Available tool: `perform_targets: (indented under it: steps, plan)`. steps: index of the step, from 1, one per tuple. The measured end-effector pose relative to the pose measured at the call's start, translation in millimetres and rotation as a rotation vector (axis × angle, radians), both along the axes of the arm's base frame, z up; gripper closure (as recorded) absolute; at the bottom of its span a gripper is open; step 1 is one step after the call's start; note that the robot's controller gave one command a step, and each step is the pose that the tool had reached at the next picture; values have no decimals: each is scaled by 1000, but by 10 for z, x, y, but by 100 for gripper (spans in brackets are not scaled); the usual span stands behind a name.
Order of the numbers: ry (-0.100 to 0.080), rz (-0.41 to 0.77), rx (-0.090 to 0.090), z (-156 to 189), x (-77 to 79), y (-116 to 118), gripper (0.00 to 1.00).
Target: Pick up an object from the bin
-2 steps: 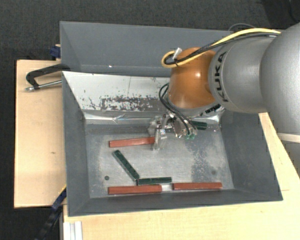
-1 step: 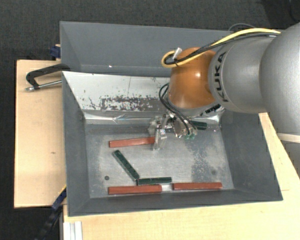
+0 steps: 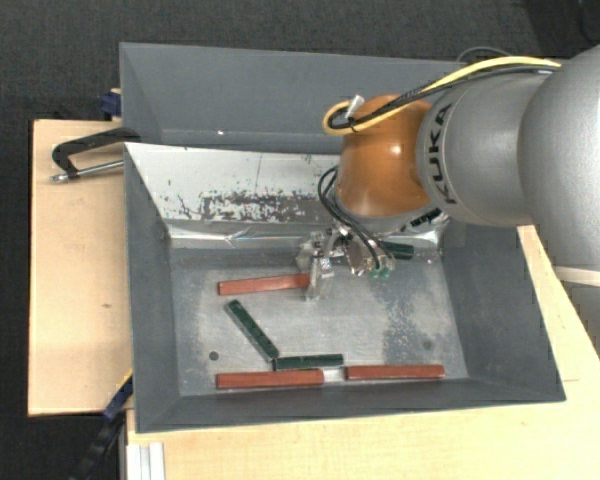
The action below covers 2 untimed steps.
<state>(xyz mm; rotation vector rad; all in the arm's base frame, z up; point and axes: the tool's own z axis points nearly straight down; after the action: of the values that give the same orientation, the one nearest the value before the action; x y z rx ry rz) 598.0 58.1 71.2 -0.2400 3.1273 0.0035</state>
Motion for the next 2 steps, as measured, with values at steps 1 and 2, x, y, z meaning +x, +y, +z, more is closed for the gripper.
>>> perform_targets:
  steps: [1, 2]
  plan:
    - [0, 0, 0, 0, 0, 0, 100]
    - [0, 0, 0, 0, 0, -1, 100]
